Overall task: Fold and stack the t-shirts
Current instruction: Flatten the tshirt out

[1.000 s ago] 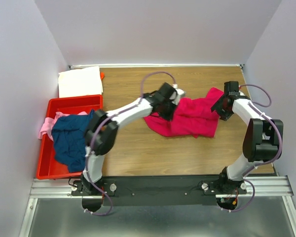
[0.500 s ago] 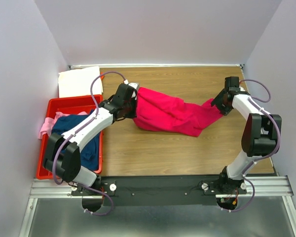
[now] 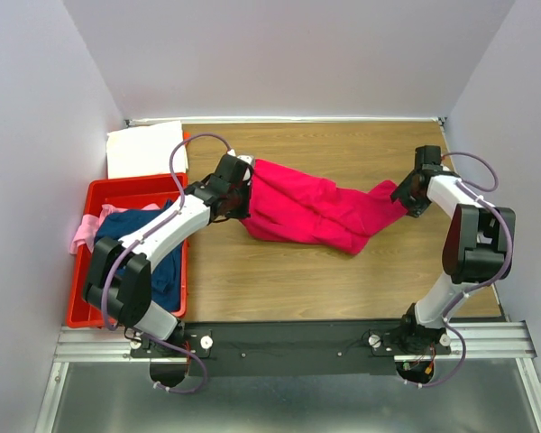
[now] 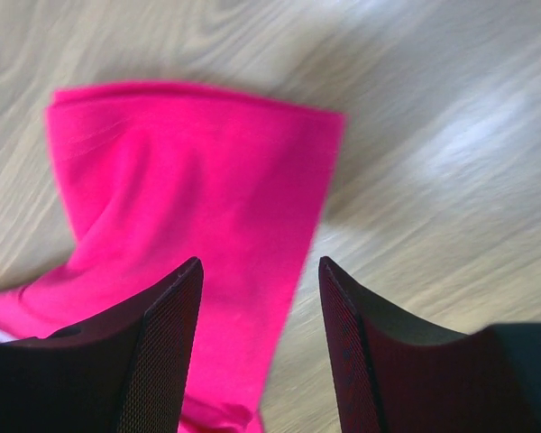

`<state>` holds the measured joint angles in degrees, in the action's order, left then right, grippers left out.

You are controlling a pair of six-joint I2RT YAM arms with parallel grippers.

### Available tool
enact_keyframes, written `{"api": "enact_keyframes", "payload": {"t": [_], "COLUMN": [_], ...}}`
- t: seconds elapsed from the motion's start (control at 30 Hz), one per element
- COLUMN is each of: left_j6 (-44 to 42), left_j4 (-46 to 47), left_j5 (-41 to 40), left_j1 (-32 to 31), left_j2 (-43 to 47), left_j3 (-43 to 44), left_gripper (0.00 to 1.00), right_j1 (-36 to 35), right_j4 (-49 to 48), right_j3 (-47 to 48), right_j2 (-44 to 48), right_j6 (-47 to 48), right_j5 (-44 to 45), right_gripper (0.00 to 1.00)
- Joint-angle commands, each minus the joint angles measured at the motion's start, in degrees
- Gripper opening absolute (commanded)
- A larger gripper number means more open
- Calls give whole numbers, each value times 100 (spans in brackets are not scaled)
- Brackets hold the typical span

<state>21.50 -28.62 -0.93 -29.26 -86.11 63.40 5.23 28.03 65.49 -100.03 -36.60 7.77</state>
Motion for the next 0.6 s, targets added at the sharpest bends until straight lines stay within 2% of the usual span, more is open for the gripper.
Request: {"api": "enact_keyframes", "payload": {"t": [0.0,0.47,0.57], "left_j6": [13,-5,4], "left_j4": [-91,-82,-65], "left_j5": [-302,-303,-311], "left_j1": [25,34,34], "left_j2": [6,-12,-20], "left_j3": [278,472,507], "left_gripper": [0,0,0], "right_j1": [285,303,303], "right_j4": [9,-237,-246], "right_j3": [-107,95,165], "right_j2": [19,-588,-781], "right_j6": [83,294,294], "right_j5": [137,-74,-179], "right_gripper": [60,55,47]}}
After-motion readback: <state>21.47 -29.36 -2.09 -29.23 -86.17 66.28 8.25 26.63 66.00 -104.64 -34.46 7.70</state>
